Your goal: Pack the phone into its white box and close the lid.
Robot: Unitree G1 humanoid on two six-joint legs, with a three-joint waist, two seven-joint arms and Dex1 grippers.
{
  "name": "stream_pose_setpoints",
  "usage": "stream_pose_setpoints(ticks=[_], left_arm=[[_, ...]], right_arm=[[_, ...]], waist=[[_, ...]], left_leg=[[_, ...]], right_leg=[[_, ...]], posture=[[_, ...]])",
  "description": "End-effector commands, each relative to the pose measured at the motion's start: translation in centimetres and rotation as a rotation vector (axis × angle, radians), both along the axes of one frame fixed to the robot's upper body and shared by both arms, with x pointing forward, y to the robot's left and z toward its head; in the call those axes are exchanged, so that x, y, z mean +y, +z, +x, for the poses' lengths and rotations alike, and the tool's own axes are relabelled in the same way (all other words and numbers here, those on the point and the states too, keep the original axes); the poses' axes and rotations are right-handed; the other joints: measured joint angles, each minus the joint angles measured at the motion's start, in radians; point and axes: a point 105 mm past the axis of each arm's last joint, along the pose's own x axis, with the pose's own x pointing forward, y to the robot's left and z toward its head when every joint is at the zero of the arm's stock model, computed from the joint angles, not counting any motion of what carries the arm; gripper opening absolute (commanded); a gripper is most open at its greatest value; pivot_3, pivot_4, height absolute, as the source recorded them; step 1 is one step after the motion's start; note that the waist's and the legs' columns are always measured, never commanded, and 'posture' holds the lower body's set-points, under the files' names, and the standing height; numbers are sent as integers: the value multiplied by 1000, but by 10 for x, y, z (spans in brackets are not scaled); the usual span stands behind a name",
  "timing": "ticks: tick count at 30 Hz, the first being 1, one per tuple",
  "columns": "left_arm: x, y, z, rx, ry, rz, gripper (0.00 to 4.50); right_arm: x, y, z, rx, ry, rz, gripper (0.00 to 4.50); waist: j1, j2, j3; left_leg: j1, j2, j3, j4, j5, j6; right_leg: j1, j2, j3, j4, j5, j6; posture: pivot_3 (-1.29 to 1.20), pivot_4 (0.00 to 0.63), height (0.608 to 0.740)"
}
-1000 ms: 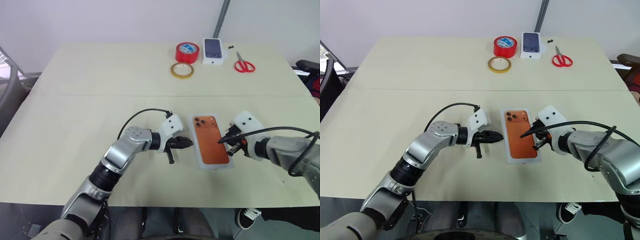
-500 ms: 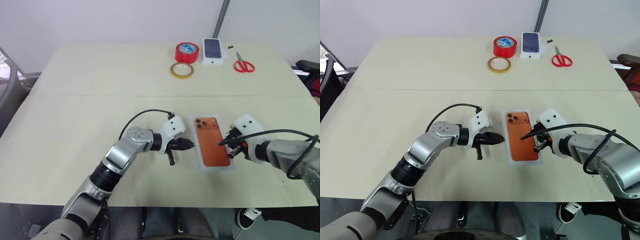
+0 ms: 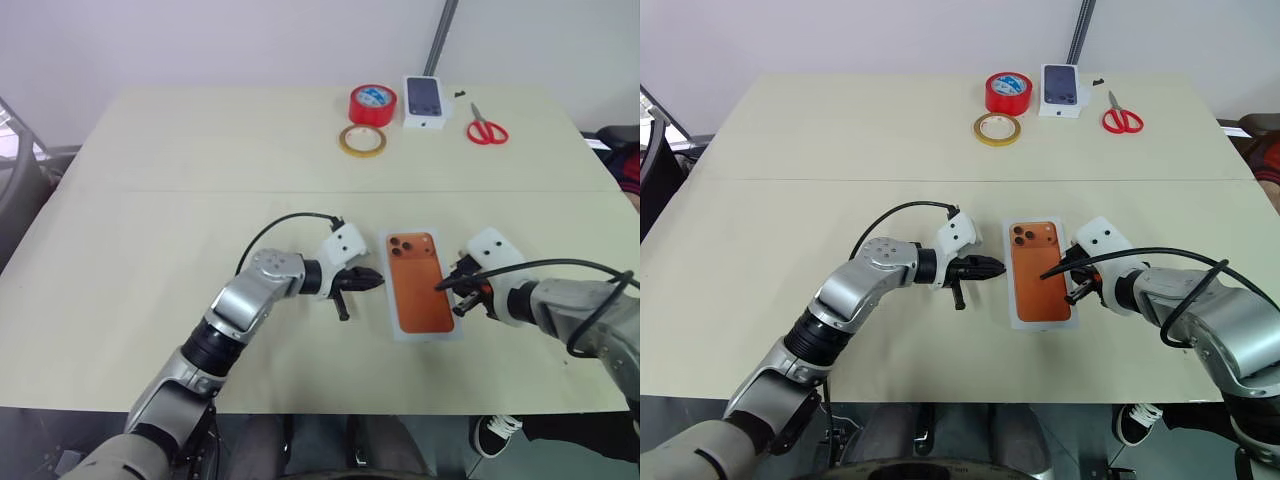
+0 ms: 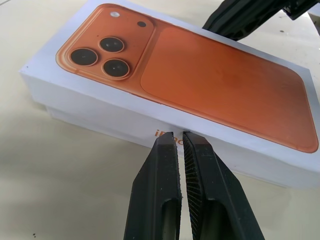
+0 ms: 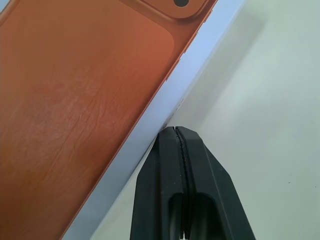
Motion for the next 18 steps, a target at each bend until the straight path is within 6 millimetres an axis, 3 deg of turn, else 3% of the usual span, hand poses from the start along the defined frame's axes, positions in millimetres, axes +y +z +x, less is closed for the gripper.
stream_pose_setpoints(ticks=[1, 11, 15, 18], left_arm=[[-8, 16, 0, -39, -15, -52, 304], [-12, 16, 5, -14, 25, -76, 304], [-5, 22, 8, -22, 34, -94, 304], [-3, 36, 13, -30, 54, -145, 304]], right_arm=[[9, 9, 2, -42, 42, 14, 20], [5, 7, 4, -43, 18, 8, 20], [-9, 11, -1, -43, 7, -31, 20], [-22, 26, -6, -72, 24, -42, 20]], waist=[[0, 0, 0], [0, 0, 0], [1, 0, 0], [5, 0, 0]], left_leg=[[0, 0, 0, 0, 0, 0], [0, 0, 0, 0, 0, 0], [0, 0, 0, 0, 0, 0], [0, -1, 0, 0, 0, 0]], right_leg=[[0, 0, 0, 0, 0, 0], [0, 0, 0, 0, 0, 0], [0, 0, 0, 0, 0, 0], [0, 0, 0, 0, 0, 0]], posture=[[0, 150, 740], [0, 150, 740], [0, 150, 740], [0, 150, 740]])
